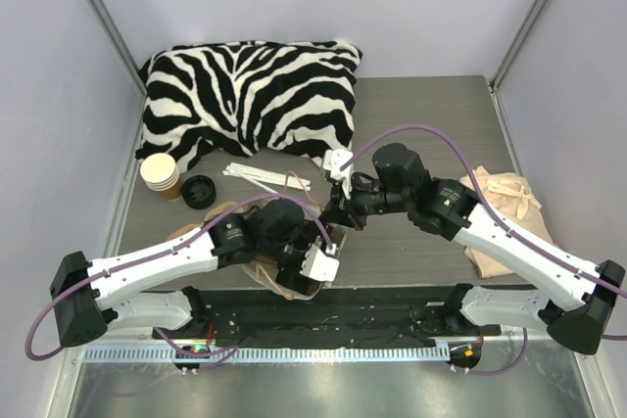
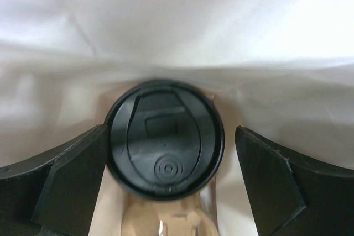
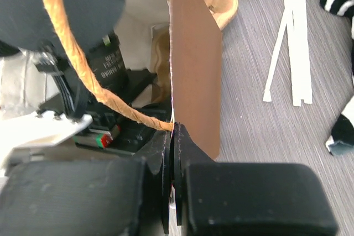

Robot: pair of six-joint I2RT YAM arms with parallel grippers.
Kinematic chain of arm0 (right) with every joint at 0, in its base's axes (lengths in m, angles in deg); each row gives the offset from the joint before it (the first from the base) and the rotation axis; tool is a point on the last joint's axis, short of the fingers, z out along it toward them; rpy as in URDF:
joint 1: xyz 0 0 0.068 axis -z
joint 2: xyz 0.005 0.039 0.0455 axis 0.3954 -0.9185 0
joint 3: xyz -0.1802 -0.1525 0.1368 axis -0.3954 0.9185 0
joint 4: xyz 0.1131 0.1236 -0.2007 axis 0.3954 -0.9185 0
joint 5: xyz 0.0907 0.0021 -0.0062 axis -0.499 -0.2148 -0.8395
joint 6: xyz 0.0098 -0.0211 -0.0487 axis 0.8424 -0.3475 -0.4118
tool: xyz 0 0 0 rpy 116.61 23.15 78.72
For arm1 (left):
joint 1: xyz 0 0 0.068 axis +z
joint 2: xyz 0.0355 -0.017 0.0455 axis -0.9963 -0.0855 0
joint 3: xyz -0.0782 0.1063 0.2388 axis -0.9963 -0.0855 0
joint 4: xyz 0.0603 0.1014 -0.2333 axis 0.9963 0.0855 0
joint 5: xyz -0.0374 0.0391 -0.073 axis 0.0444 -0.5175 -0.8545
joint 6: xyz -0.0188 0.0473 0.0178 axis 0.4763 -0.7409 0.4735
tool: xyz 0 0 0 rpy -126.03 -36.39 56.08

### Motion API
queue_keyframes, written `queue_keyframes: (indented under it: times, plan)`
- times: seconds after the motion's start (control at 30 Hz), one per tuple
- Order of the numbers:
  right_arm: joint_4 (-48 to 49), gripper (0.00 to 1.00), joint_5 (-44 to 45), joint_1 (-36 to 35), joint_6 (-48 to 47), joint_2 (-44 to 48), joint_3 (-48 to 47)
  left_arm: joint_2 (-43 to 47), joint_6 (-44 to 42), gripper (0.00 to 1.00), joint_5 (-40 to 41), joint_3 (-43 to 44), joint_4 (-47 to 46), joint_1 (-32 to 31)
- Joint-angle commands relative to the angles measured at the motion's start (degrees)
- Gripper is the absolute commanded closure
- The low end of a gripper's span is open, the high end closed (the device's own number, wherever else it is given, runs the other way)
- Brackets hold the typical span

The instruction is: Pack the takeout coffee

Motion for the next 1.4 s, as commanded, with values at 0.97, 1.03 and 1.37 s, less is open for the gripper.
queue_keyframes:
  times: [0.97, 1.03, 1.37]
  plan:
    - [-7.10, 0.99, 2.13, -0.54, -2.11, 0.64, -2.47, 6.50, 9.99, 0.00, 2.62, 12.60, 1.87, 2.47]
    - [-7.19, 0.99, 2.22, -0.54, -2.19, 0.72, -2.38, 6.41, 11.40, 0.00, 2.27, 14.35, 2.13, 3.26]
    - [-8.42, 0.99, 3.19, -0.46, -2.98, 1.51, -2.38, 6.15, 16.76, 0.00, 0.51, 20.07, 4.24, 5.02]
